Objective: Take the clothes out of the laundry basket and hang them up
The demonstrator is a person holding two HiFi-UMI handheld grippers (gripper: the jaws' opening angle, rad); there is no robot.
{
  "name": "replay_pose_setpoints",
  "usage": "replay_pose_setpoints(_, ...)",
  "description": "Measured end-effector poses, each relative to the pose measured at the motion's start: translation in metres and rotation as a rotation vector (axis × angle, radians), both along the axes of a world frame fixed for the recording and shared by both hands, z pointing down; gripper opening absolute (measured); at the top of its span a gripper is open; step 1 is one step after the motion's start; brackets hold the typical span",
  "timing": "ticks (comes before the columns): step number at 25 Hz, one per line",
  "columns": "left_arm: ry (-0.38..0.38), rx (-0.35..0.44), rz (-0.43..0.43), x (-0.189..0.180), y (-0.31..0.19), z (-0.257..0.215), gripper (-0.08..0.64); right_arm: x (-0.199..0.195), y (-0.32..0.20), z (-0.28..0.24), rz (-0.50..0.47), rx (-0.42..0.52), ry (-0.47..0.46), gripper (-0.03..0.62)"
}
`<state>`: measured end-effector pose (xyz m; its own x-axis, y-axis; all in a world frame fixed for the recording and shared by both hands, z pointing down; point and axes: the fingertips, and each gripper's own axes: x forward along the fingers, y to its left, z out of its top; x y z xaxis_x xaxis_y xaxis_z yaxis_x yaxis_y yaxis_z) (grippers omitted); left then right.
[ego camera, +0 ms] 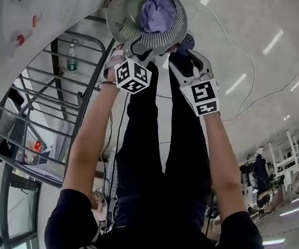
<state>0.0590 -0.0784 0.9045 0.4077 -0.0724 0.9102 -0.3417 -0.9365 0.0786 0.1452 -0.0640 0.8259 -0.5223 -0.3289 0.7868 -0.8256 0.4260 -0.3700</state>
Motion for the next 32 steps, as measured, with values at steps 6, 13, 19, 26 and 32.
replay_pose_setpoints(6,-0.109,0.025,0.336,0.019,0.01,0.093,0.256,0.016,-0.003,0.038,0.071,0.021,-0.022,0.248)
replay_pose_setpoints(13,-0.276,0.085,0.657,0.017,0.021,0.171,0.256,0.031,0.005,0.071,0.061,0.052,-0.027,0.247)
replay_pose_setpoints(19,-0.343,0.149,0.871,0.01,0.023,0.224,0.256,0.042,0.006,0.103,0.103,0.069,-0.029,0.247)
replay_pose_setpoints(26,-0.436,0.19,0.848,0.009,0.002,0.26,0.163,0.054,0.029,0.126,0.153,0.037,-0.009,0.235)
replay_pose_setpoints(32,-0.367,0.254,0.788,0.011,-0.009,0.228,0.067,0.062,0.035,0.118,0.193,0.023,0.001,0.227)
